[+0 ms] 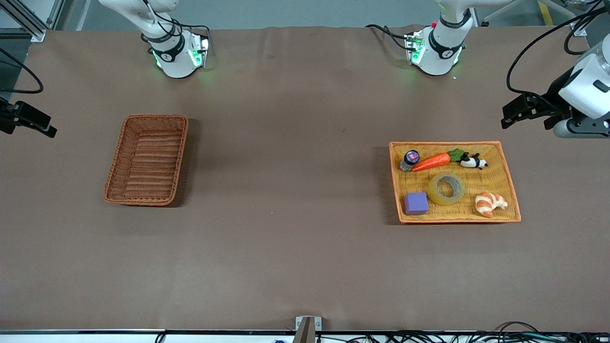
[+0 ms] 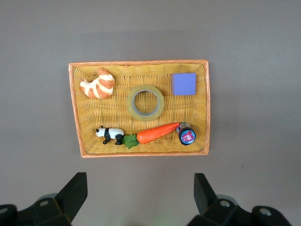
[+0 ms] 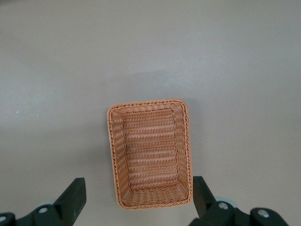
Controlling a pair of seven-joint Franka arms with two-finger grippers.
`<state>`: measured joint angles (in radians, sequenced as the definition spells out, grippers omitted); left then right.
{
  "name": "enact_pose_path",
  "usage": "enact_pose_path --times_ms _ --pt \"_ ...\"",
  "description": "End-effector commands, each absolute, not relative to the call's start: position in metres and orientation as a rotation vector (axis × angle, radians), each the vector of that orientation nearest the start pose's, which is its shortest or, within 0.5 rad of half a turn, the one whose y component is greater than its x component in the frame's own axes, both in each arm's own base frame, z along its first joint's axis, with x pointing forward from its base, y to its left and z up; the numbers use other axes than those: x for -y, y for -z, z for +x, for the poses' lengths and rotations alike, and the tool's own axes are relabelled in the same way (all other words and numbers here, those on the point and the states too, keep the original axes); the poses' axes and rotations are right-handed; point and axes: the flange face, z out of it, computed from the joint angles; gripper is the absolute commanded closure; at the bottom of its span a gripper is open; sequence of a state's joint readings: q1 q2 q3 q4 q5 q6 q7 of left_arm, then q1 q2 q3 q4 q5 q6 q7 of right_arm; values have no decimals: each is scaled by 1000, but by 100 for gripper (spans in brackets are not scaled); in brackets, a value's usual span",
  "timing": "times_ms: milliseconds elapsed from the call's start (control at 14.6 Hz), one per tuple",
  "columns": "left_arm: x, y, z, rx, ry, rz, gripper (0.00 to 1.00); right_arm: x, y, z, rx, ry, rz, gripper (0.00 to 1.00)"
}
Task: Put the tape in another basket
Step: 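Reach the left gripper toward the yellow tape roll on the tray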
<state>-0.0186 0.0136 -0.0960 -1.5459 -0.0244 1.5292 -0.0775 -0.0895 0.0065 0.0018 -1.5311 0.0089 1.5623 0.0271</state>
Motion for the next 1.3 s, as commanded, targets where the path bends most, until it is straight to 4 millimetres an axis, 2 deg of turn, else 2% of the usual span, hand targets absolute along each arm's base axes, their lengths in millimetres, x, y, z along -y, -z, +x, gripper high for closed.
enact_pose_path --times_ms 0,206,411,549,754,1029,1166,1234 --pt "67 -632 551 -92 -39 -3144 0 48 -641 553 -162 54 -3114 0" --pt "63 -628 555 -70 -12 -3139 0 46 -641 554 -159 54 -3114 0" --pt "62 -603 560 -27 -21 -3138 0 46 -640 553 -157 52 -3114 0" --pt "58 -566 562 -23 -23 -3135 0 45 -640 554 -157 52 -3114 0" --pt "54 -489 557 -40 -90 -3130 0 44 -640 554 -155 54 -3114 0" --pt "50 -407 557 -83 -93 -3135 0 45 -639 554 -155 47 -3114 0" --pt "49 -375 561 -78 -110 -3139 0 45 -638 554 -155 47 -3114 0" --pt "41 -361 564 -59 -137 -3140 0 45 -638 554 -155 47 -3114 0"
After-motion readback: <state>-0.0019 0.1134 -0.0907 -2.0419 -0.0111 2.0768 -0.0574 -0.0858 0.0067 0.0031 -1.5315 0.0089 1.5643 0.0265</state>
